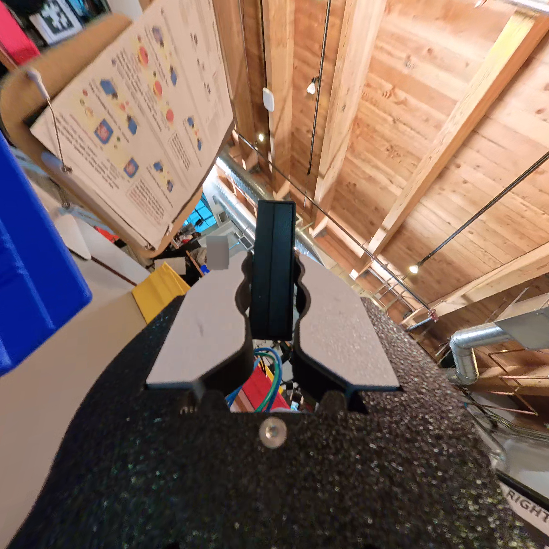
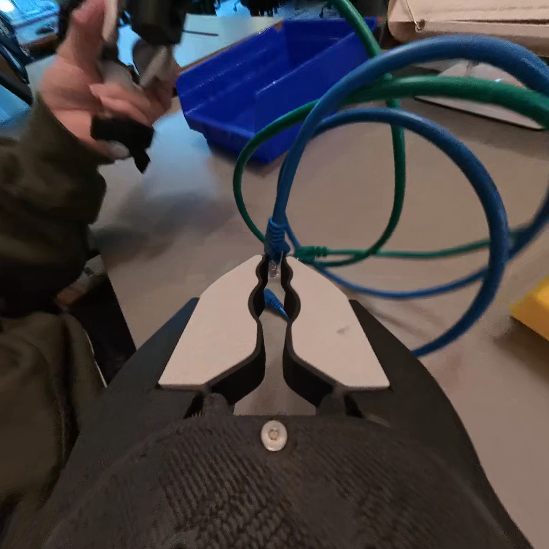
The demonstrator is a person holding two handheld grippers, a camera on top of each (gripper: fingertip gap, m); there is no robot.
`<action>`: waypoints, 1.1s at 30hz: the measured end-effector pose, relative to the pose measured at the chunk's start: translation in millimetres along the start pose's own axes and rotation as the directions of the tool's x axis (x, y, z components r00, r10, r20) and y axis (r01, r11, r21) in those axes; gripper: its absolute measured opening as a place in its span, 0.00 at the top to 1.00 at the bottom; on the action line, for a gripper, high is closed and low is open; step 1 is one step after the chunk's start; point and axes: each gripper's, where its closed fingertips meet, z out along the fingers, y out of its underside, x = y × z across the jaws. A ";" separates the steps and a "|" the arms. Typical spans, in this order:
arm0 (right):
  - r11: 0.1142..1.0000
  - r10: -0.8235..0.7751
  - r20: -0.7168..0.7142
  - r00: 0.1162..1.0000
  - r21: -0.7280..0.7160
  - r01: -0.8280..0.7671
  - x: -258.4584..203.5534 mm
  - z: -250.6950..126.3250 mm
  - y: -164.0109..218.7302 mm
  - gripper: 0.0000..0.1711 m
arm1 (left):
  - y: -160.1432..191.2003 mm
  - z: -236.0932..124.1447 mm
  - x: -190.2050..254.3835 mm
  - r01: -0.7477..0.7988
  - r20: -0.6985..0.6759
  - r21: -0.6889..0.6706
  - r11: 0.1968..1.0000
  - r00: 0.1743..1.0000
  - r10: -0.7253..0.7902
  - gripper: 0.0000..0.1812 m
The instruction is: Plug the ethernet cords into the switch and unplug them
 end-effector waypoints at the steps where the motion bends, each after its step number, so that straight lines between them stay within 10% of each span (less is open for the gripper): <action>1: 1.000 0.007 -0.011 1.000 0.008 -0.007 2.9 -2.6 1.4 0.95 | -9.9 -3.2 2.9 -0.006 0.000 0.024 1.000 1.000 0.006 0.86; 12: 0.999 0.006 -0.001 1.000 0.047 -0.006 11.8 -17.2 1.4 1.00 | -37.5 -11.7 33.1 0.007 -0.113 0.008 1.000 0.994 -0.006 0.86; 15: 0.992 -0.109 -0.107 0.988 0.055 0.115 22.3 -14.8 -13.4 0.80 | -24.6 -5.8 35.1 0.029 -0.135 -0.035 0.999 0.990 -0.033 0.86; 20: 0.866 -0.494 -0.283 0.822 -0.075 0.495 41.1 -0.3 -36.0 0.65 | -14.3 -2.4 28.2 0.044 -0.116 -0.078 0.996 0.992 -0.053 0.86; 28: 0.585 -0.768 -0.318 0.556 0.007 0.811 25.5 35.2 -83.1 0.71 | -21.1 -5.5 21.1 0.061 -0.104 -0.072 0.996 0.992 -0.068 0.86; 33: 0.623 -0.771 -0.300 0.562 -0.166 0.765 62.6 63.2 -62.6 0.72 | -28.7 -9.3 13.2 0.087 -0.098 -0.057 0.995 0.991 -0.092 0.86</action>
